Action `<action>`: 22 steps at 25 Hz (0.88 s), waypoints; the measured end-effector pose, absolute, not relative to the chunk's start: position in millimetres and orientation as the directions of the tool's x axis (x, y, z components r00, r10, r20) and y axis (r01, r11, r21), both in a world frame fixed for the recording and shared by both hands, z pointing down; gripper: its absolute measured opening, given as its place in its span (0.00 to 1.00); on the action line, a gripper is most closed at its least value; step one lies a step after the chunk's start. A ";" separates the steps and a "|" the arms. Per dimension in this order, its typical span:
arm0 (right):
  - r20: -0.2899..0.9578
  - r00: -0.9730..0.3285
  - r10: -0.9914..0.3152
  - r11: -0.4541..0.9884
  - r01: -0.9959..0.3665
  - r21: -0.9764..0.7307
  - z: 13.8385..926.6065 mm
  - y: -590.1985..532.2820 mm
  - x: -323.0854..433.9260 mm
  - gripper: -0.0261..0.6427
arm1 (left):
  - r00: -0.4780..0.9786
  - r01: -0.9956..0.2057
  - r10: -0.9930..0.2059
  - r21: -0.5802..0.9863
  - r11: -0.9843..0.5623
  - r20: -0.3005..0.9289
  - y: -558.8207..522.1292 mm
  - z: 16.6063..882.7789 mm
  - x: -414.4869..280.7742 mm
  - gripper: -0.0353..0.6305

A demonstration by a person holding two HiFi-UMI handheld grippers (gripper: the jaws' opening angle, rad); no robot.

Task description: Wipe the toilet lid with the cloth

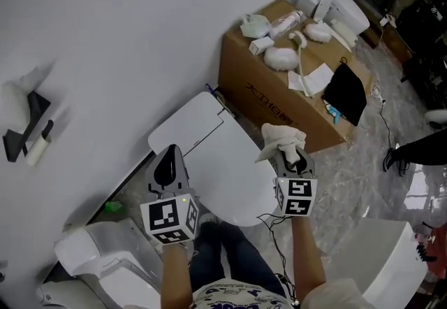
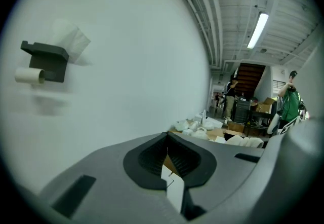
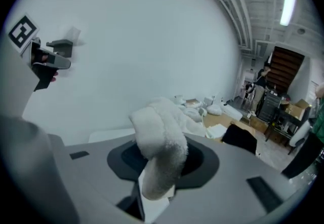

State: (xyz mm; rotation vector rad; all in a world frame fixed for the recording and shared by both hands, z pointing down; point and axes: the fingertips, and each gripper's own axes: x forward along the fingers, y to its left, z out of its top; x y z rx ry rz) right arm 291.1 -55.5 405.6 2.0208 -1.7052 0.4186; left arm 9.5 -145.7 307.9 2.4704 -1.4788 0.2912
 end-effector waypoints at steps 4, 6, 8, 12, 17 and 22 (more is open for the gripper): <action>0.425 0.166 -0.890 -0.123 -0.984 0.126 346.8 -69.6 271.8 0.22 | 0.462 -0.886 -0.852 0.094 -0.453 0.247 -149.7 270.0 1.8 0.06; 0.380 0.161 -0.911 -0.129 -0.986 0.108 318.1 -74.2 263.8 0.22 | 0.459 -0.888 -0.859 0.085 -0.452 0.225 -149.8 251.7 -1.8 0.06; 0.336 0.157 -0.929 -0.135 -0.987 0.087 292.1 -76.6 255.9 0.22 | 0.454 -0.890 -0.867 0.073 -0.449 0.204 -149.1 234.4 -5.5 0.06; 0.258 0.154 -0.954 -0.145 -0.988 0.056 249.2 -78.2 244.1 0.22 | 0.448 -0.894 -0.880 0.054 -0.445 0.158 -148.7 201.4 -9.6 0.06; 0.190 0.169 -0.967 -0.167 -0.986 0.024 214.1 -72.9 236.0 0.22 | 0.453 -0.891 -0.886 0.031 -0.452 0.104 -145.4 167.6 -14.2 0.06; 0.129 0.158 -0.979 -0.156 -0.987 0.025 180.1 -69.3 227.5 0.22 | 0.444 -0.896 -0.894 0.017 -0.444 0.057 -139.2 140.7 -21.7 0.06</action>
